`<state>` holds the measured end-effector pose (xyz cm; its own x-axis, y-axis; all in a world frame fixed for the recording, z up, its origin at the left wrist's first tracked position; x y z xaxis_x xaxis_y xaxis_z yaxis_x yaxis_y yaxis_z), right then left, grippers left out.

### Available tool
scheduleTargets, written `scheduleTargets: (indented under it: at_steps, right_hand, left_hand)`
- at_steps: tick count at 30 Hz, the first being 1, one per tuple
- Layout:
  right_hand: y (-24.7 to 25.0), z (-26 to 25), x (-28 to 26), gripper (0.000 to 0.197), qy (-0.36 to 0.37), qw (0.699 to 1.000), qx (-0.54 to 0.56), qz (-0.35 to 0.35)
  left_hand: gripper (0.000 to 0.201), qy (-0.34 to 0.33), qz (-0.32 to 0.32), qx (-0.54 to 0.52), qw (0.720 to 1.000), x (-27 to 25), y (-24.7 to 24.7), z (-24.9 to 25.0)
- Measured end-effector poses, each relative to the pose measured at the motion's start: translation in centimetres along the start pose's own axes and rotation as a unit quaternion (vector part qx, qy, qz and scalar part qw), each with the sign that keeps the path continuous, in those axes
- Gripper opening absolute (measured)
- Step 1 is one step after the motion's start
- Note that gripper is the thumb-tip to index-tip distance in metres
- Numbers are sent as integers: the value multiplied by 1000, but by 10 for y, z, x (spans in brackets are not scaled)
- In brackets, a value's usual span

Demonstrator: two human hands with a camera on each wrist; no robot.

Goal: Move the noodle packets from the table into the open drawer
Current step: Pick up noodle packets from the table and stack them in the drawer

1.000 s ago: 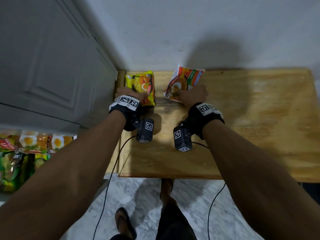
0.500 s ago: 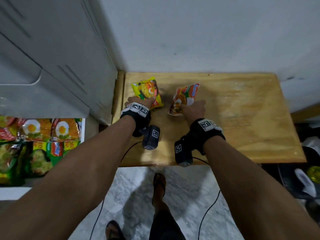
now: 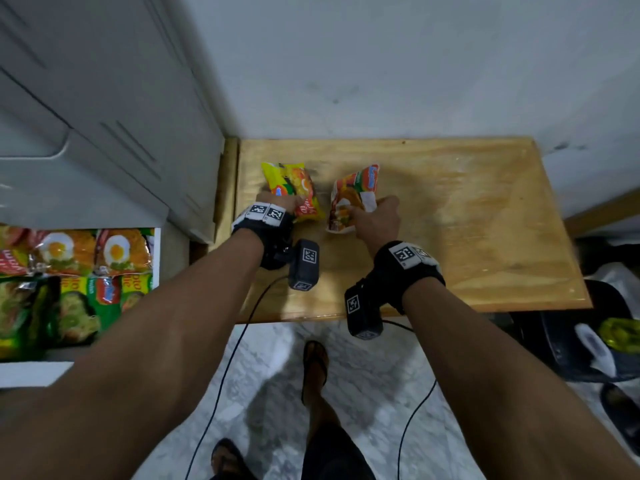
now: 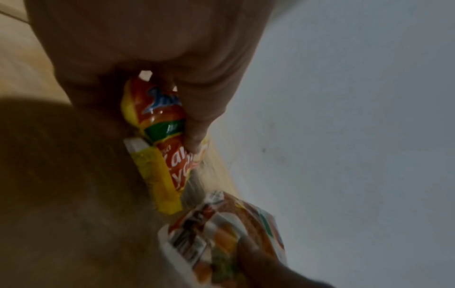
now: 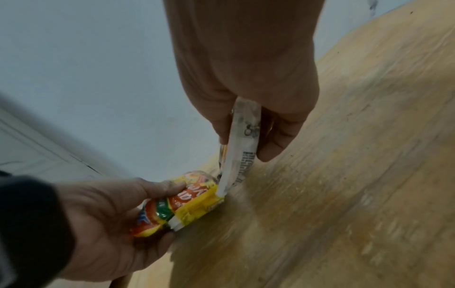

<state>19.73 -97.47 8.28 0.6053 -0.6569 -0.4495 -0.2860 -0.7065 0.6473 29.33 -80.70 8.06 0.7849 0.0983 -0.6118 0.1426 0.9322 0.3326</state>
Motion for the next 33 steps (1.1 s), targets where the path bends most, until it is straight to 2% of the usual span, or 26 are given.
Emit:
scheduleTargets:
  at_steps: [5,9,13,18,20,22,26,30,33]
  right_hand:
    - [19,3,-35,53,2,999,49,-1]
    - [23,8,-80,45,12,990,136,-19]
    - [9,0,-145,55,29,976,209,-46]
    - [-30,-25,-232,42,43,971,222,-78]
    - [-52,-37,-263,47,56,967,227,-97]
    - [-79,-47,-288,46,61,963,234,-121]
    - [-137,-71,-324,45,53,949,252,-180]
    - [-187,-97,-341,34,31,931,277,-236]
    - [-218,-114,-340,36,23,926,284,-247]
  left_hand:
    - [47,-34,-17,-57,998,-49,18,-10]
    - [39,-54,-21,-114,992,-91,59,-24]
    - [20,-74,-37,-208,975,-135,125,-50]
    - [33,-85,-43,-256,962,-177,224,-95]
    - [26,-81,-36,-265,960,-185,267,-114]
    - [18,-81,-14,-266,960,-187,308,-131]
    - [19,-62,35,-287,955,-177,377,-154]
    - [26,-29,76,-326,942,-148,423,-165]
    - [27,-3,86,-353,932,-116,446,-170]
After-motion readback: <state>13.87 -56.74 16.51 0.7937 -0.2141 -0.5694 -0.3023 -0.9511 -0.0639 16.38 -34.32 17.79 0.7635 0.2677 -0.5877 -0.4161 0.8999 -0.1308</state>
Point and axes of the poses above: each hand's wrist, its own x-axis towards the middle knuckle, its own y-axis out of the back of the hand, z = x × y, the point moved 3 cm from there along x, towards the middle knuckle, and after that the axes turned 14 degrees about -x, right-handed, at the moved point
